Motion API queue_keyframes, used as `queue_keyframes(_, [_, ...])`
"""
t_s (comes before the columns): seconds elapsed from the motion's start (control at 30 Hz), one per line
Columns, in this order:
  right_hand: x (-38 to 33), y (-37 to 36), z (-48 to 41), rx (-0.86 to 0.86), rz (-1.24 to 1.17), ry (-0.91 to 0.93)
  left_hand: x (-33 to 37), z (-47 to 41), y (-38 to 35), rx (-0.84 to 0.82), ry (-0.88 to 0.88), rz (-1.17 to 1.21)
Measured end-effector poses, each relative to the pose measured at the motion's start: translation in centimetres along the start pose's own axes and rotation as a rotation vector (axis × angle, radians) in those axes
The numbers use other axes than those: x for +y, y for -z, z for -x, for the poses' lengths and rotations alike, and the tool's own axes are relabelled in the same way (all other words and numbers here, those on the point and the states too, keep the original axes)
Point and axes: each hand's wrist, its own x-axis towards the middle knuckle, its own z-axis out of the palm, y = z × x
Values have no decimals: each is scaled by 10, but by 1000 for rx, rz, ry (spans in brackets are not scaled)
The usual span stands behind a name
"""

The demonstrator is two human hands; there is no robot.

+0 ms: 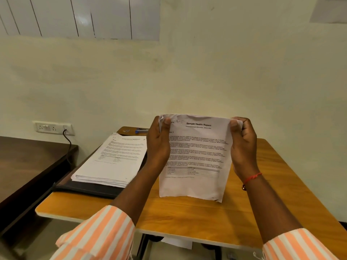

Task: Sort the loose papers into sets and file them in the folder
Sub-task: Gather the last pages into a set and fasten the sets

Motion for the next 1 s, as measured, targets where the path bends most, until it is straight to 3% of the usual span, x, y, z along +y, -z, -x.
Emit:
queue_keyframes(0.4, [39, 8, 39, -80, 5, -194, -55, 44, 13, -129, 129, -18])
queue_keyframes(0.7, [90, 35, 96, -264, 89, -373, -100, 88, 39, -255, 201, -125])
queue_keyframes(1.0, [99, 23, 98, -195, 87, -411, -106, 90, 22, -175, 294, -65])
